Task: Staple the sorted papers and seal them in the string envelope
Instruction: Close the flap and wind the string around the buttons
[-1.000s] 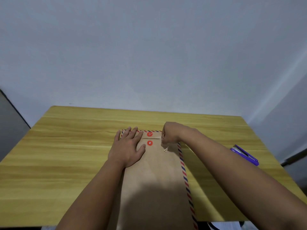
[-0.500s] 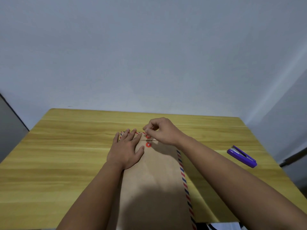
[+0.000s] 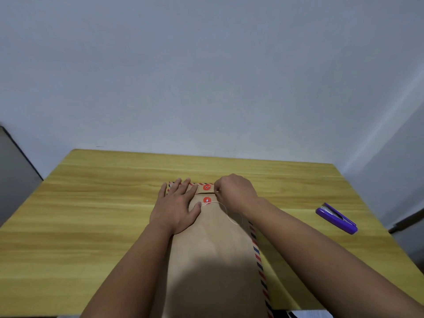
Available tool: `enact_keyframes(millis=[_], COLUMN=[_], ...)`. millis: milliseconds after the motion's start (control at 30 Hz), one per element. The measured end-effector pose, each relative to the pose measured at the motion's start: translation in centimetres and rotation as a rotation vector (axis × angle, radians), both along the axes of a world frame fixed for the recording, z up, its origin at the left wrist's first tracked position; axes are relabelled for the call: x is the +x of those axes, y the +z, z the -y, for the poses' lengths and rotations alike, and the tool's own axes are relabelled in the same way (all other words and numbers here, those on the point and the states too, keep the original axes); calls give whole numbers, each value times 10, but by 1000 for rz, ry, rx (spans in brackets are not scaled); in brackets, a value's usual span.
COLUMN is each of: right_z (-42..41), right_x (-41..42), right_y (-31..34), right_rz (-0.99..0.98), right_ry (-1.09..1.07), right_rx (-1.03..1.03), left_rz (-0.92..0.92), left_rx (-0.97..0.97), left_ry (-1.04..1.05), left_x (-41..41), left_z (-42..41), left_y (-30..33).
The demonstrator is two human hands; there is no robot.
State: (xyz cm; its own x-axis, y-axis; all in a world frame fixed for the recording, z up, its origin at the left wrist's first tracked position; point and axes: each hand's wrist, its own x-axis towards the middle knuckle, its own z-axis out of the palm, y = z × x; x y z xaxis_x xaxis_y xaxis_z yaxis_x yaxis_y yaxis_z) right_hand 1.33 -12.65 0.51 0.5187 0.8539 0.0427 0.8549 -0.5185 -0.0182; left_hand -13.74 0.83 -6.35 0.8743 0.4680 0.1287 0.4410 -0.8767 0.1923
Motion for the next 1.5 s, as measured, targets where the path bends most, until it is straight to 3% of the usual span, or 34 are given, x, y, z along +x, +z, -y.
enact_keyframes(millis=[167, 500, 700, 900, 1200, 1500], right_z=[11, 21, 30, 31, -2, -42], right_x=[-7, -19, -22, -27, -36, -7], right_y=[-2, 3, 6, 2, -9, 4], right_rz=[159, 228, 8, -44, -352, -208], right_ry=[204, 412, 353, 340, 257, 244], right_rx=[-143, -180, -161, -107, 45, 96], left_rz=[-11, -16, -24, 5, 26, 48], left_rx=[-7, -5, -6, -25, -78, -65], left_ry=[-1, 5, -1, -14, -45, -65], left_x=[0, 1, 0, -1, -4, -4], left_z=[0, -1, 0, 0, -4, -4], left_y=[0, -1, 0, 1, 6, 2])
